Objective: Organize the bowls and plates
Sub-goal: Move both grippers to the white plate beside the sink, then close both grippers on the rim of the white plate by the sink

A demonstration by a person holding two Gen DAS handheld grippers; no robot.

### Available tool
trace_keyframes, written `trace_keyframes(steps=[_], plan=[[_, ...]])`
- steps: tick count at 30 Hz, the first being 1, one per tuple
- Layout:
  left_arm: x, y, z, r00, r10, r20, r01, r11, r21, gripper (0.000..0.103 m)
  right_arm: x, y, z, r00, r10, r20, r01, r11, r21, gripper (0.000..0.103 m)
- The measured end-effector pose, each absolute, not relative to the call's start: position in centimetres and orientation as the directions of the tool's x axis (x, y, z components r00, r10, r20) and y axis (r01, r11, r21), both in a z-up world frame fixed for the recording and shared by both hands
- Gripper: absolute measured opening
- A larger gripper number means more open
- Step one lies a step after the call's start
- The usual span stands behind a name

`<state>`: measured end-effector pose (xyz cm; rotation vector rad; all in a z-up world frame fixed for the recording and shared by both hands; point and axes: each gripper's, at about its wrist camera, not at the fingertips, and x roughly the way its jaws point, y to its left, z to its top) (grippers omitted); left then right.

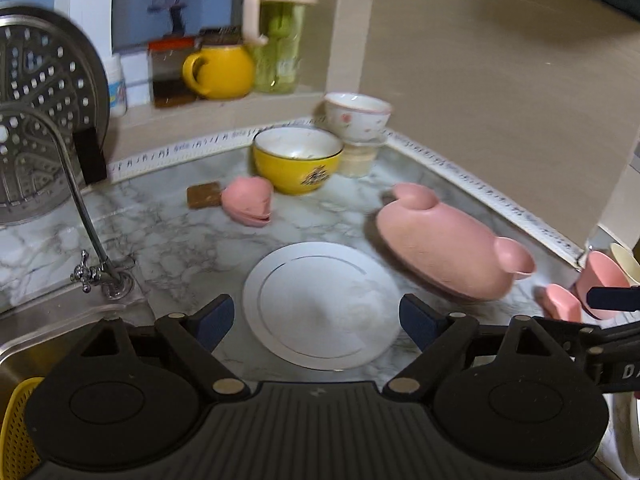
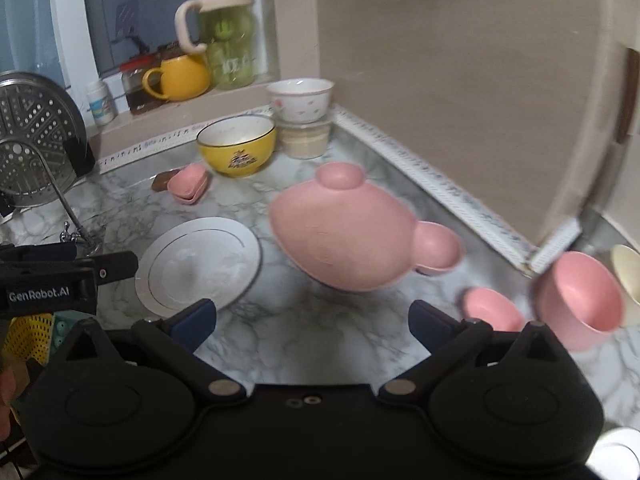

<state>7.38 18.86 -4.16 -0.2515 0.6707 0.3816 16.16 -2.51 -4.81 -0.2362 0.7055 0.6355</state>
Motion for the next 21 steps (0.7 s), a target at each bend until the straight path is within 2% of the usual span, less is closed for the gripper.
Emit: trace_keyframes(steps=[5, 12, 15, 21], plan=[[9.1, 22.0, -5.2, 0.673, 0.270, -0.689, -0.472, 0.873, -0.119, 0.090, 17.7, 0.9, -6.6, 0.544, 0.446, -0.711, -0.640, 0.768, -0.008, 0.102], [11.5, 23.8, -6.7, 0.657, 0.230, -0.718, -0.457, 0.879, -0.137, 0.090, 19.4, 3.8, -7.8, 0.475, 0.449, -0.757, -0.646, 0.762, 0.047, 0.097], [12.5, 24.8, -7.8, 0.635, 0.227, -0.738, -0.465, 0.875, -0.132, 0.090, 20.6, 4.7, -8.4, 0.444, 0.457, -0.770, -0.640, 0.763, 0.084, 0.093], [13.7, 27.0, -9.2, 0.619, 0.198, -0.760, -0.485, 0.858, -0.172, 0.090, 22.6, 6.0, -9.8, 0.392, 0.461, -0.796, -0.620, 0.772, 0.141, 0.077]])
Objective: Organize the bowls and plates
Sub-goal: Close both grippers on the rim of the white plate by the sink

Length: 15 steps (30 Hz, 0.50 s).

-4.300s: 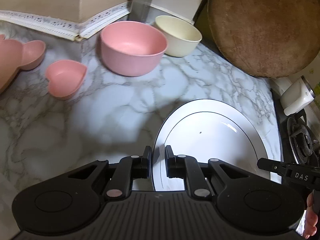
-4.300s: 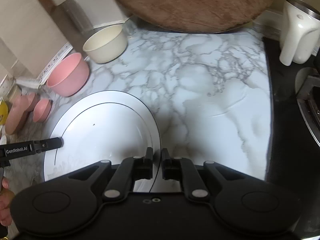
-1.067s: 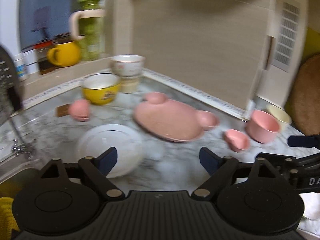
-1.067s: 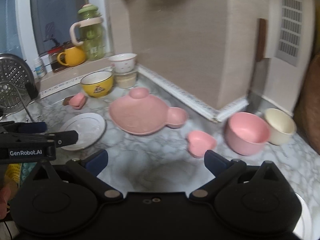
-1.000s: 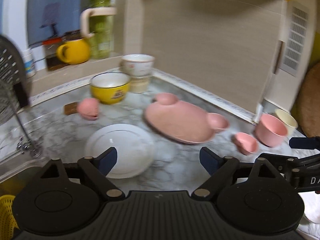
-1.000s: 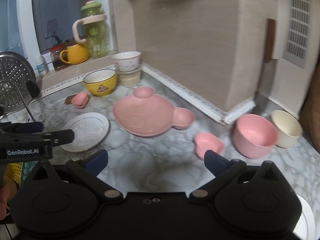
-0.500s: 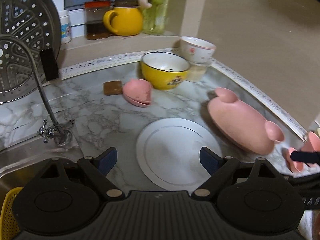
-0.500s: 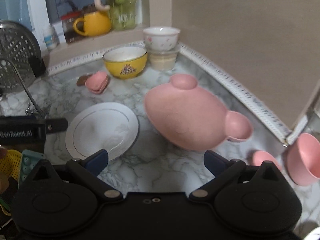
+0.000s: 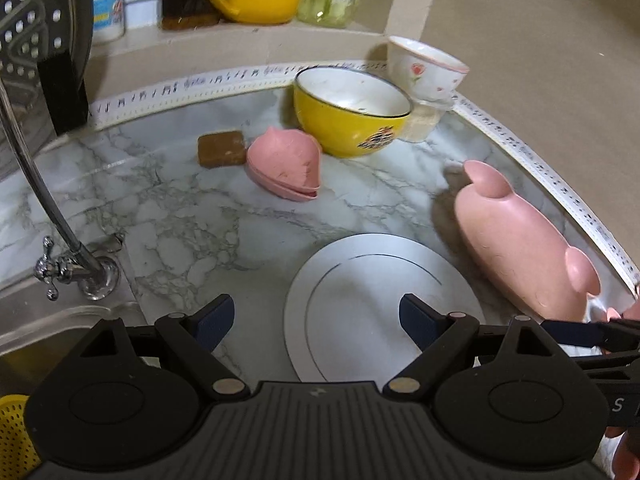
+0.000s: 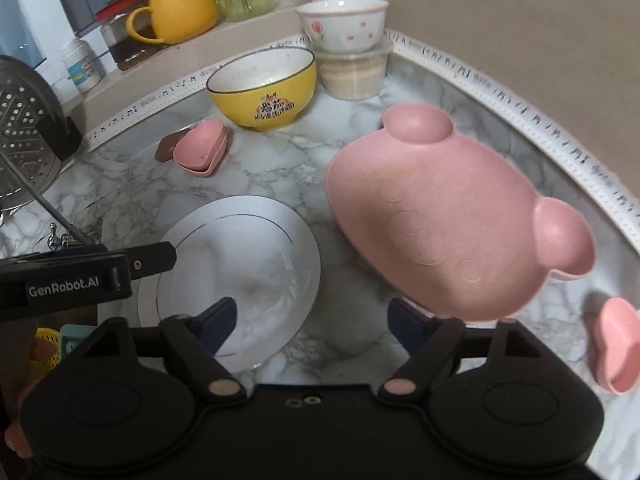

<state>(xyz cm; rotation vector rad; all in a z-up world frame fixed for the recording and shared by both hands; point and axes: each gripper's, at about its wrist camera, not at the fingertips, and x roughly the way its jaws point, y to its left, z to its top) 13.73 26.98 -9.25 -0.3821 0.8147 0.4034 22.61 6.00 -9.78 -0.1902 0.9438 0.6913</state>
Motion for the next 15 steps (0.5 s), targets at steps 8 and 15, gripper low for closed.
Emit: trace_keyframes(steps=[8, 15], plan=[[14.0, 29.4, -10.3, 0.624, 0.130, -0.770, -0.509, 0.816, -0.275, 0.087, 24.6, 6.0, -11.0, 0.332, 0.474, -0.815, -0.569, 0.790, 0.227, 0.059], [14.0, 30.4, -10.9, 0.630, 0.079, -0.773, -0.519, 0.783, -0.343, 0.066, 25.4, 5.8, -11.2, 0.307, 0.493, -0.814, -0.546, 0.792, 0.274, 0.048]])
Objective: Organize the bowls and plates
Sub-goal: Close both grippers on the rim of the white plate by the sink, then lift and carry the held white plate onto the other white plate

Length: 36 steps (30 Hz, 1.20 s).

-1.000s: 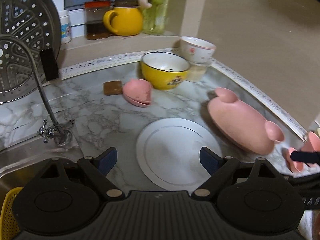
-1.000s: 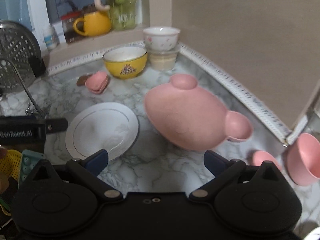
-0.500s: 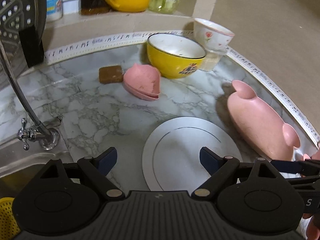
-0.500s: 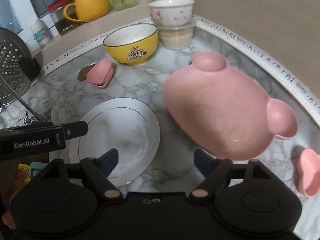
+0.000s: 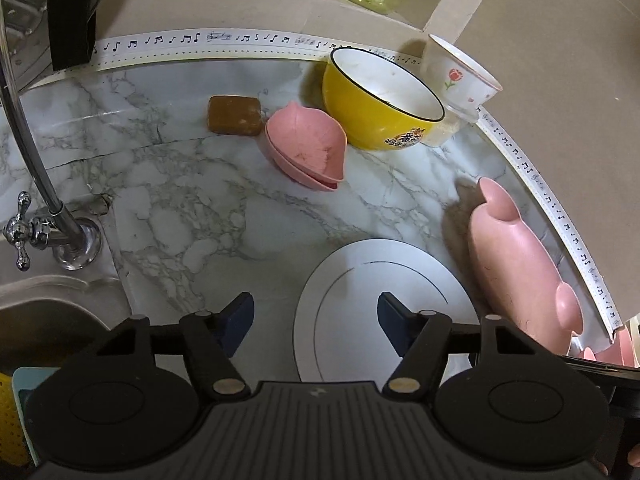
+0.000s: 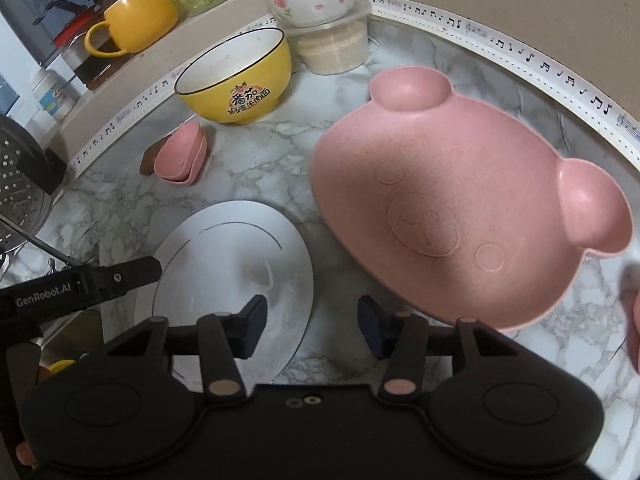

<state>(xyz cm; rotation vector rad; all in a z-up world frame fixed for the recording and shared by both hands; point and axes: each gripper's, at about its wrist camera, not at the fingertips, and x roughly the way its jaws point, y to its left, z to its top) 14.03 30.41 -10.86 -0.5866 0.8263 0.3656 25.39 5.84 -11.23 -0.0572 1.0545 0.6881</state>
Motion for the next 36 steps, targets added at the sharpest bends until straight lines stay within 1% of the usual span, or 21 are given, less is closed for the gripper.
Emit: trace_keyframes(steps=[1, 3, 4, 5, 6, 8, 11, 12, 18, 23, 36], plan=[[14.0, 30.6, -11.0, 0.632, 0.074, -0.772, -0.521, 0.778, -0.352, 0.064, 25.5, 5.9, -11.3, 0.303, 0.494, -0.815, -0.544, 0.792, 0.277, 0.045], [14.1, 30.8, -11.2, 0.631, 0.062, -0.773, -0.527, 0.766, -0.369, 0.056, 25.6, 6.0, -11.5, 0.290, 0.495, -0.819, -0.542, 0.791, 0.286, 0.039], [14.1, 30.8, -11.4, 0.629, 0.057, -0.775, -0.527, 0.765, -0.372, 0.054, 25.6, 6.1, -11.6, 0.284, 0.496, -0.820, -0.540, 0.790, 0.291, 0.034], [14.1, 30.9, -11.5, 0.626, 0.054, -0.778, -0.529, 0.762, -0.372, 0.050, 25.7, 6.1, -11.6, 0.279, 0.499, -0.820, -0.538, 0.789, 0.297, 0.030], [14.1, 31.1, -11.6, 0.622, 0.055, -0.781, -0.537, 0.756, -0.375, 0.042, 25.7, 6.1, -11.7, 0.276, 0.503, -0.819, -0.536, 0.788, 0.303, 0.028], [14.0, 31.4, -11.8, 0.616, 0.051, -0.786, -0.553, 0.739, -0.385, 0.035, 25.8, 5.9, -11.7, 0.273, 0.512, -0.814, -0.526, 0.789, 0.319, 0.021], [13.9, 31.7, -12.0, 0.611, 0.057, -0.790, -0.565, 0.730, -0.385, 0.031, 25.9, 5.9, -11.8, 0.267, 0.521, -0.811, -0.520, 0.786, 0.334, 0.010], [13.9, 31.7, -12.0, 0.608, 0.060, -0.791, -0.565, 0.733, -0.379, 0.027, 25.9, 5.8, -11.8, 0.265, 0.523, -0.810, -0.521, 0.785, 0.336, 0.009], [13.9, 31.3, -12.0, 0.612, 0.048, -0.790, -0.551, 0.742, -0.382, 0.015, 25.8, 5.8, -11.8, 0.276, 0.524, -0.806, -0.518, 0.787, 0.334, 0.008], [13.9, 30.3, -11.7, 0.602, 0.078, -0.795, -0.543, 0.769, -0.336, 0.013, 25.6, 5.5, -11.8, 0.280, 0.523, -0.805, -0.514, 0.790, 0.334, 0.007], [12.9, 26.9, -10.8, 0.626, 0.070, -0.776, -0.502, 0.798, -0.333, 0.013, 24.2, 2.1, -11.3, 0.299, 0.520, -0.800, -0.491, 0.803, 0.338, 0.008]])
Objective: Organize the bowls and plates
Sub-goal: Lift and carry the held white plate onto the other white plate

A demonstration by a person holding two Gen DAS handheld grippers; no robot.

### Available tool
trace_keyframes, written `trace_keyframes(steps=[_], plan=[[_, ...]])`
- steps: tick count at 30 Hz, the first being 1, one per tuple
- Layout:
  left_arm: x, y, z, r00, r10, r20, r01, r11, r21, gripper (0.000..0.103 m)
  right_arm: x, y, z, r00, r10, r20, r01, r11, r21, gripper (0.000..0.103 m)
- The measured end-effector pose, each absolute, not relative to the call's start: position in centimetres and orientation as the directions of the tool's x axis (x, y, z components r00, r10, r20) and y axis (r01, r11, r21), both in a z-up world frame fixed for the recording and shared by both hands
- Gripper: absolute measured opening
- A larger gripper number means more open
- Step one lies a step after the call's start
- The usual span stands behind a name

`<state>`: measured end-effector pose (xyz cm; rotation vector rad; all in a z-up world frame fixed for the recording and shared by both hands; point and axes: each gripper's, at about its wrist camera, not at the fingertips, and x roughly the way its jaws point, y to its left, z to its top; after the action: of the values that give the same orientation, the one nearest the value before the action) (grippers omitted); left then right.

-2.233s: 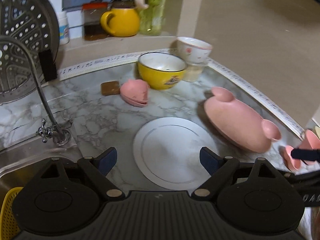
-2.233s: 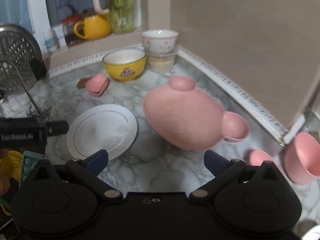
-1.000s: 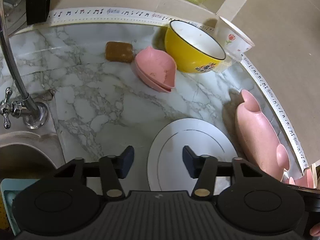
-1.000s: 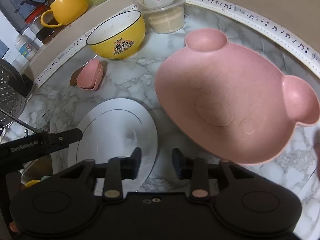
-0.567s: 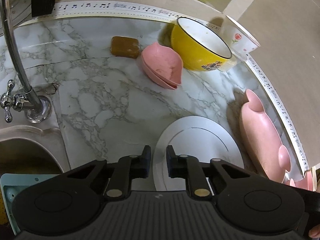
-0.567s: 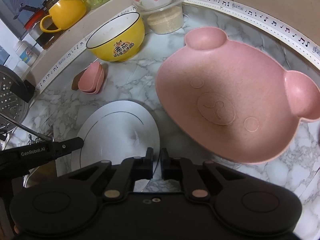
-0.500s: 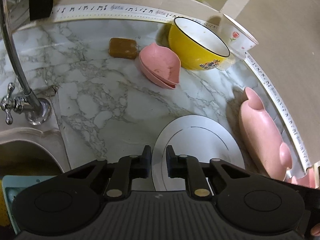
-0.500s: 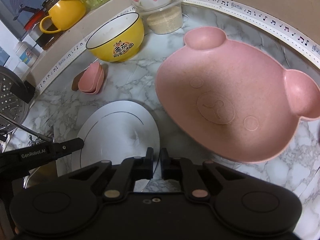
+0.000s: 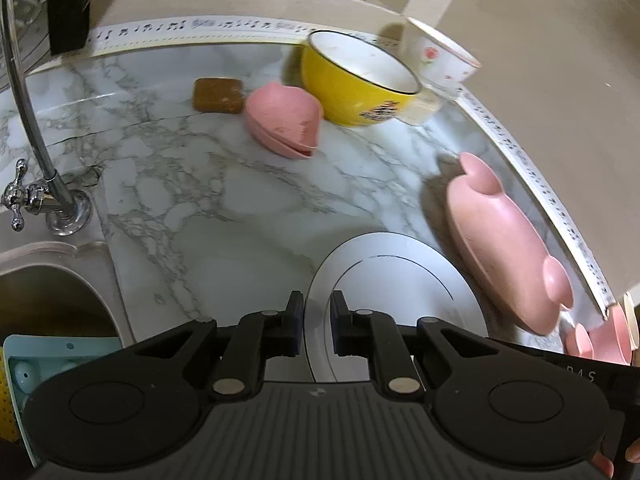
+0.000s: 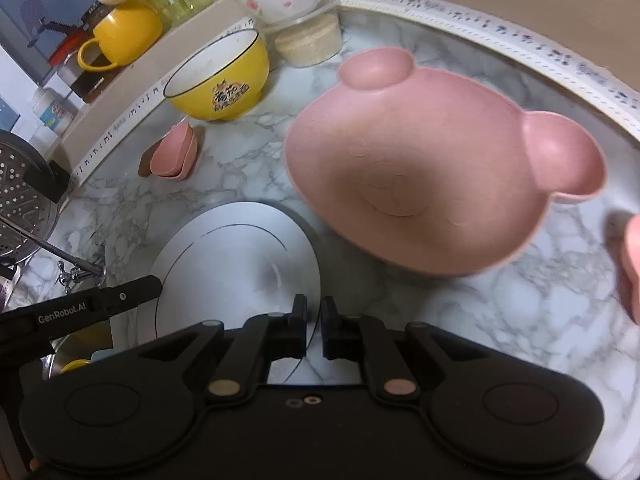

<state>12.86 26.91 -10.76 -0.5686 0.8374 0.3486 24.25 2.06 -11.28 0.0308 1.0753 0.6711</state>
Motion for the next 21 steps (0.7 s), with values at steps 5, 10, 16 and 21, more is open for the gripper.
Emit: trace_keyframes(steps=[5, 10, 16, 21], plan=[[12.6, 24.9, -9.6, 0.645, 0.060, -0.762, -0.471, 0.816, -0.335, 0.013, 23.6, -0.4, -10.5, 0.312, 0.522, -0.794, -0.470, 0.811, 0.349, 0.008], [12.4, 22.5, -8.2, 0.665, 0.040, -0.746, -0.433, 0.835, -0.341, 0.013, 22.8, -3.3, -9.5, 0.344, 0.521, -0.781, -0.436, 0.826, 0.358, 0.008], [13.0, 19.4, -7.1, 0.676, -0.013, -0.737, -0.372, 0.857, -0.357, 0.013, 22.1, -7.4, -8.4, 0.384, 0.509, -0.770, -0.390, 0.846, 0.364, 0.008], [13.4, 16.0, -6.5, 0.685, -0.056, -0.726, -0.315, 0.876, -0.365, 0.013, 21.0, -10.9, -7.4, 0.436, 0.479, -0.762, -0.349, 0.870, 0.348, 0.008]])
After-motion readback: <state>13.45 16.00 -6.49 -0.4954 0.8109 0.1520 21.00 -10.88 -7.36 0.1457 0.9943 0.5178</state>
